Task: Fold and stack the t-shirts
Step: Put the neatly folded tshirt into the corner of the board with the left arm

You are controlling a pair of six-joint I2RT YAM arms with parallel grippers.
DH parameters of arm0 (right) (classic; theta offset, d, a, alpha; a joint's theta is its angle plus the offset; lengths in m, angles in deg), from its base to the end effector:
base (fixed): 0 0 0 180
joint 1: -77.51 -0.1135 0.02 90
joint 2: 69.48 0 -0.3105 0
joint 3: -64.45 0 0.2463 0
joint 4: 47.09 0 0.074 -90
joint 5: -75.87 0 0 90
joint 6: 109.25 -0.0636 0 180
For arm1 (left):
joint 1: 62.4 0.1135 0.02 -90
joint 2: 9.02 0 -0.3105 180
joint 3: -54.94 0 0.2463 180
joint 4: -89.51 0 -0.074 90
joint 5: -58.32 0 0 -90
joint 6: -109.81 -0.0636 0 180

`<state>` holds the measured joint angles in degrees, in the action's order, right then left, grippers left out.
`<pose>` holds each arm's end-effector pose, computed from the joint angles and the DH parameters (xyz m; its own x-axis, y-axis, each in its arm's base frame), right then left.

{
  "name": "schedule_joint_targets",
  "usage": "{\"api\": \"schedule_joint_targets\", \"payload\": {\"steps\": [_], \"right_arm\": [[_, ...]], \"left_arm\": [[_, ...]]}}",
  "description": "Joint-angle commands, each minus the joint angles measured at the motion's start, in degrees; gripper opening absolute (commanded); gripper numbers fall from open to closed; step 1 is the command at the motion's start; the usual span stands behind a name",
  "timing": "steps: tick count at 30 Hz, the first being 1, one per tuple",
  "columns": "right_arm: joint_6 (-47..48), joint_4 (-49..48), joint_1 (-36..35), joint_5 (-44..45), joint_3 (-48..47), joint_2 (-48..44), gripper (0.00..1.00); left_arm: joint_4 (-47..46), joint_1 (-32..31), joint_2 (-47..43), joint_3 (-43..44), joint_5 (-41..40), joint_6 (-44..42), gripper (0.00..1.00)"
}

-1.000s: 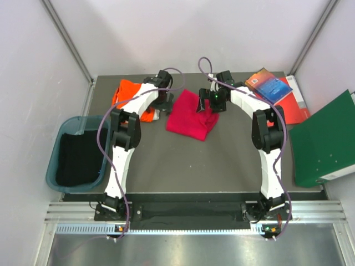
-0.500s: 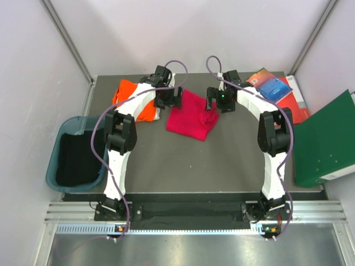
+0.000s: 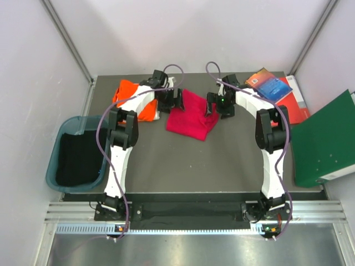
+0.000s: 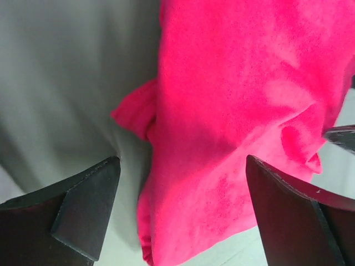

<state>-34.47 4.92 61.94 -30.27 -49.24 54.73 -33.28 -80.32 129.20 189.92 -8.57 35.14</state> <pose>0.4760 0.1510 0.2054 -0.9248 0.0041 -0.3804 -0.1436 0.9222 0.3591 0.5278 -0.1969 0.1912 -0.9218 0.0425 -0.3854 0.2317 0.8573 -0.4597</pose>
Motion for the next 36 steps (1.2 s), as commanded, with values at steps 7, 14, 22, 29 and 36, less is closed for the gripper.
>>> {"api": "schedule_joint_targets", "payload": {"steps": [7, 14, 22, 29, 36], "right_arm": [[-0.3, 1.8, -0.1, -4.3, -3.9, 2.9, 1.00], [0.0, 1.6, -0.1, -7.6, -6.0, 4.6, 1.00], [1.2, 2.9, -0.7, -13.3, -10.2, 7.6, 0.93], [-0.2, -0.5, -0.9, -10.9, -6.2, 3.5, 1.00], [-1.6, -6.1, -0.2, -7.8, -0.1, -1.6, 1.00]], "left_arm": [[-2.5, -1.3, 5.0, -2.8, 16.0, 0.2, 0.95], [1.2, -3.6, 6.2, -2.0, 19.9, -3.3, 0.59], [3.7, -3.7, 6.2, 0.2, 16.1, -4.0, 0.00], [5.4, 0.6, 1.8, 4.9, 6.7, -0.7, 0.00], [7.8, 2.5, -1.3, 14.6, 0.4, -0.9, 0.00]]}}
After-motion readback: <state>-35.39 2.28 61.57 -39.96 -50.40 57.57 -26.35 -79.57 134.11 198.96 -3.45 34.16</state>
